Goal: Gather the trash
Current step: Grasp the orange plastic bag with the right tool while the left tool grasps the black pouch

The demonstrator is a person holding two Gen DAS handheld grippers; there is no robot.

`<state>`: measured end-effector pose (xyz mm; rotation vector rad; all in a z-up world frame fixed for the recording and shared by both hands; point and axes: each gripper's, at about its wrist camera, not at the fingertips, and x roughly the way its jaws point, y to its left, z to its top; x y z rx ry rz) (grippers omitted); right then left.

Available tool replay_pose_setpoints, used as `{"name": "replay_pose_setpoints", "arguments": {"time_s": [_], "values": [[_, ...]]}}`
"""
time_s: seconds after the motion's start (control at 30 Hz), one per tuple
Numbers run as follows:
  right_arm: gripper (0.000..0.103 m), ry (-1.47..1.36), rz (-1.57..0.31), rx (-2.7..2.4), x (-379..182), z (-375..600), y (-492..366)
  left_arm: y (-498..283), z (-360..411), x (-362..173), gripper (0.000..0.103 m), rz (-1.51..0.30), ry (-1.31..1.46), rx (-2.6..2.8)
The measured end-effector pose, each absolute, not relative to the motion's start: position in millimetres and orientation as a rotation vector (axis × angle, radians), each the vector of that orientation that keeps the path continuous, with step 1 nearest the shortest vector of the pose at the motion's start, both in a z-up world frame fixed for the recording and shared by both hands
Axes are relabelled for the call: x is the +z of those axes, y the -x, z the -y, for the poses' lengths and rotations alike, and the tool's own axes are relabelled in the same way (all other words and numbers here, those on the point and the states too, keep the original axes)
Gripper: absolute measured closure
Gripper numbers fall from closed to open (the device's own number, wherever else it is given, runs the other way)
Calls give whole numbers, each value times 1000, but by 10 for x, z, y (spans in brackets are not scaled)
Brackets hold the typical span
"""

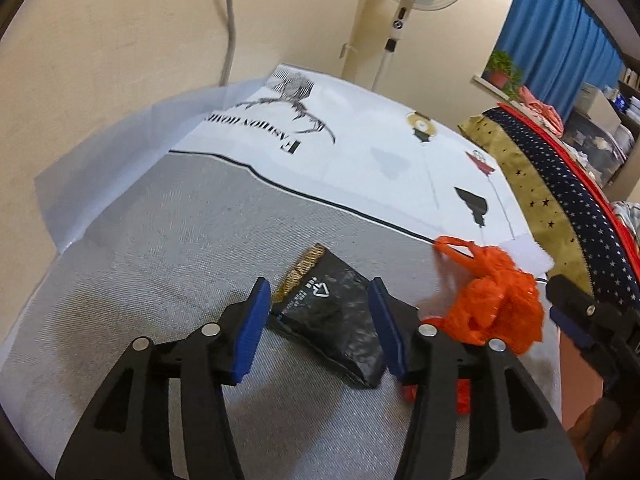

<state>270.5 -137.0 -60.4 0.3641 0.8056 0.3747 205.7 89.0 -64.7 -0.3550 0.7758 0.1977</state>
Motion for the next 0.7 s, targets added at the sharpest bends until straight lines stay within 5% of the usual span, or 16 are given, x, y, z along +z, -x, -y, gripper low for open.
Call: {"name": "replay_pose_setpoints", "arguments": {"time_s": [0.27,0.47,0.7], "values": [[26,-389,-862,402,-792,1264,-2830,-2179,-890,-785,50,-850,332,209],[50,-377,-864,444,-779,1224,-2817,-2195,-841,-789,52,-862,306,195],[75,-322,-836,455,-680,1209,-2738,-2164,-900,-794,88,-864,335,184]]}}
